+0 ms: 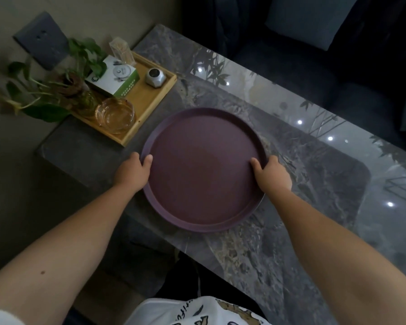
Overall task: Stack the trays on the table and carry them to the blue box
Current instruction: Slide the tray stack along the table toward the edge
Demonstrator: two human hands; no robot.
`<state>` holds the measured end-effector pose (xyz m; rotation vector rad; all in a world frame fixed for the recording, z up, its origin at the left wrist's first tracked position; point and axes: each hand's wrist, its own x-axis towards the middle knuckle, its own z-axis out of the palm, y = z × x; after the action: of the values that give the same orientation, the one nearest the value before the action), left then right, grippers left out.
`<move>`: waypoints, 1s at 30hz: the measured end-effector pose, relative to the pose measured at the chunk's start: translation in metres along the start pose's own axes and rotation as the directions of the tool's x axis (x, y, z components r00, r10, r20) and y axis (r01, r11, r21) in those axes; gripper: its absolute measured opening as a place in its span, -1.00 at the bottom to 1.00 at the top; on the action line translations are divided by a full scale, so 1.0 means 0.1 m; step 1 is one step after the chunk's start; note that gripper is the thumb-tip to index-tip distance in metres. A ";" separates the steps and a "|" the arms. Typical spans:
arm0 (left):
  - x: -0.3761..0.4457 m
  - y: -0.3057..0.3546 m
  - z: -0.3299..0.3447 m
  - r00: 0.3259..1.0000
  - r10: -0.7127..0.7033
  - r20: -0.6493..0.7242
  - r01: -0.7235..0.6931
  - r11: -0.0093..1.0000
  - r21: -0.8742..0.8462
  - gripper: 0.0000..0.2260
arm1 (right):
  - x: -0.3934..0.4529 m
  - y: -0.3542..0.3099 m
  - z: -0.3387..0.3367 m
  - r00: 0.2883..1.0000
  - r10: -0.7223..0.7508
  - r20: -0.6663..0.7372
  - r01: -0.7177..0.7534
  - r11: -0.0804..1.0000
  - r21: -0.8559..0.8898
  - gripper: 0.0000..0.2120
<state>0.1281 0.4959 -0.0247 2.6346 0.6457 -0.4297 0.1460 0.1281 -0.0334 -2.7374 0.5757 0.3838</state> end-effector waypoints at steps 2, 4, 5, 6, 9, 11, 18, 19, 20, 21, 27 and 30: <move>0.01 0.03 0.01 1.000 -0.018 -0.005 0.018 1.000 -0.003 -0.61 | -0.03 -0.02 0.03 1.000 0.018 -0.018 -0.018 1.000 0.006 -0.39; 0.01 0.05 0.02 0.999 -0.041 0.002 0.042 0.999 -0.020 -0.58 | -0.04 -0.04 0.05 0.999 0.029 -0.027 -0.028 0.999 0.031 -0.39; 0.01 0.06 0.02 0.999 -0.049 0.002 0.049 0.998 -0.035 -0.58 | -0.05 -0.04 0.05 0.999 0.037 -0.027 -0.035 0.998 0.058 -0.38; 0.02 0.07 0.02 0.999 -0.053 0.000 0.053 0.997 -0.055 -0.59 | -0.05 -0.05 0.05 0.999 0.045 -0.026 -0.042 0.995 0.088 -0.37; 0.02 0.09 -0.04 0.999 -0.047 -0.017 0.044 0.990 -0.137 -0.62 | -0.08 -0.06 -0.02 0.998 0.061 -0.023 -0.057 0.986 0.156 -0.37; 0.02 0.12 -0.14 0.999 -0.017 -0.034 0.010 0.983 -0.182 -0.64 | -0.15 -0.10 -0.11 0.996 0.076 -0.039 -0.066 0.977 0.200 -0.38; 0.06 0.63 -0.66 0.961 0.234 -0.146 -0.260 0.945 -0.200 -0.61 | -0.51 0.00 -0.63 0.968 0.197 -0.157 -0.126 0.918 0.375 -0.44; 0.05 0.74 -0.71 0.955 0.263 -0.139 -0.286 0.940 -0.186 -0.60 | -0.56 0.06 -0.71 0.961 0.217 -0.171 -0.137 0.913 0.384 -0.43; 0.04 0.84 -0.73 0.948 0.291 -0.128 -0.310 0.935 -0.170 -0.59 | -0.60 0.13 -0.78 0.954 0.239 -0.184 -0.151 0.907 0.394 -0.40; 0.02 0.94 -0.74 0.939 0.323 -0.121 -0.339 0.928 -0.153 -0.59 | -0.65 0.21 -0.85 0.945 0.264 -0.194 -0.168 0.899 0.406 -0.37; -0.36 1.53 -0.46 0.870 0.491 -0.048 -0.493 0.861 -0.125 -0.64 | -1.13 0.95 -1.10 0.878 0.421 -0.230 -0.264 0.824 0.501 -0.37; -0.68 1.89 -0.23 0.809 0.588 0.001 -0.578 0.795 -0.184 -0.68 | -1.47 1.42 -1.14 0.822 0.516 -0.240 -0.315 0.764 0.564 -0.42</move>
<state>0.1682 0.3261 0.0777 2.4684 -0.1665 -0.2415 -0.0229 0.0141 0.0822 -2.1485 1.2250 -0.2066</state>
